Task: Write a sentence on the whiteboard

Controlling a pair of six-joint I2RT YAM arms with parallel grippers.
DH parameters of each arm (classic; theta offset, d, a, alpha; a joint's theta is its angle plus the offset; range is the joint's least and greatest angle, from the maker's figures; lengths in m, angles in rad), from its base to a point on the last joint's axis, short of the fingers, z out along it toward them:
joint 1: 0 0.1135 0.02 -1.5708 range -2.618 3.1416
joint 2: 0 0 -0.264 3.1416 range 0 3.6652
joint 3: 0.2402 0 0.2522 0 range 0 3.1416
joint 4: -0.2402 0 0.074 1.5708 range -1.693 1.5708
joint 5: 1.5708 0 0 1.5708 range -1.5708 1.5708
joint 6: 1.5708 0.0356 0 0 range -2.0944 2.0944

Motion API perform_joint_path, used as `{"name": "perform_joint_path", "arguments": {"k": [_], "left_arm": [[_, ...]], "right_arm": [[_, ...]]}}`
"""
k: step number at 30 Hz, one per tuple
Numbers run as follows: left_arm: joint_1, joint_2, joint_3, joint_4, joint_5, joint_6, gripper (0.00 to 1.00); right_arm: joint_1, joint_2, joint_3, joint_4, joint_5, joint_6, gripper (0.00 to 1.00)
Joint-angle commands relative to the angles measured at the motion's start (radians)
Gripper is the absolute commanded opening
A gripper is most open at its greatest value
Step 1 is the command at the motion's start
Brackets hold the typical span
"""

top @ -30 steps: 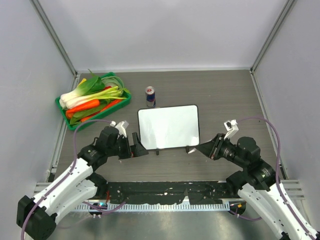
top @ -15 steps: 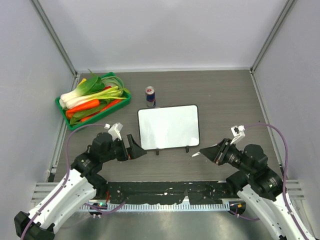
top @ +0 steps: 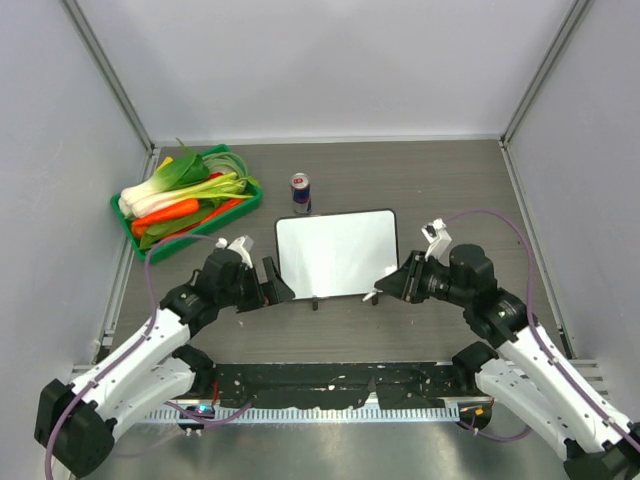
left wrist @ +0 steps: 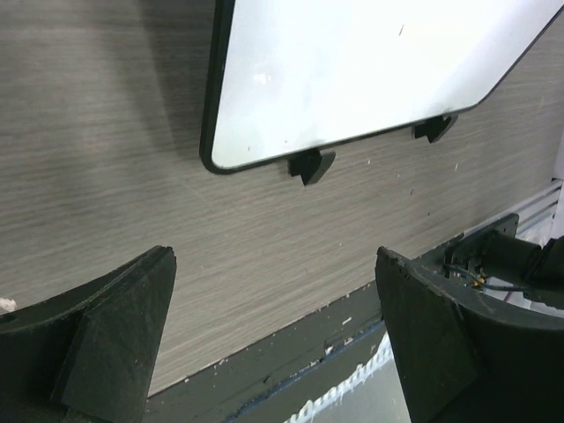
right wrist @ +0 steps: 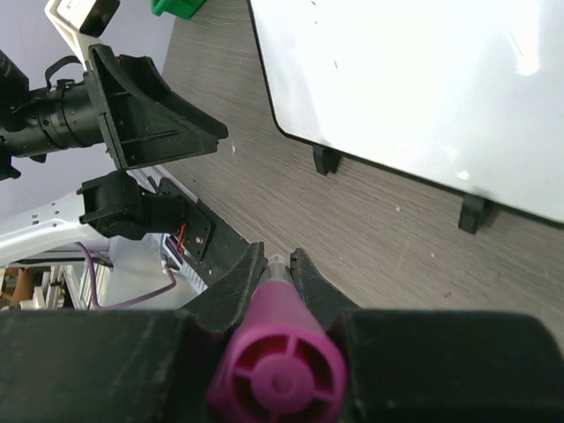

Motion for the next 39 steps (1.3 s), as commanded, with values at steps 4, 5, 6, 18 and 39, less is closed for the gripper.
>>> {"name": "perform_joint_path", "arguments": {"k": [4,5,6,18,39], "left_arm": [[0.076,0.141,0.108,0.139,0.022,0.093,0.99],[0.093,0.161,0.110,0.159,0.050,0.107,0.99],[0.121,0.183,0.117,0.170,0.064,0.113,1.00],[0.324,0.367,0.090,0.545,0.349,0.097,0.98],[0.331,0.701,0.007,1.119,0.619,0.128,0.75]], "right_arm": [[0.003,0.239,0.084,0.360,-0.129,-0.036,0.01],[0.001,0.261,0.098,0.377,-0.134,-0.036,0.01],[0.003,0.303,0.103,0.412,-0.138,-0.037,0.01],[0.000,0.511,0.178,0.603,-0.181,-0.056,0.01],[-0.029,0.571,0.184,0.655,-0.235,-0.045,0.01]]}}
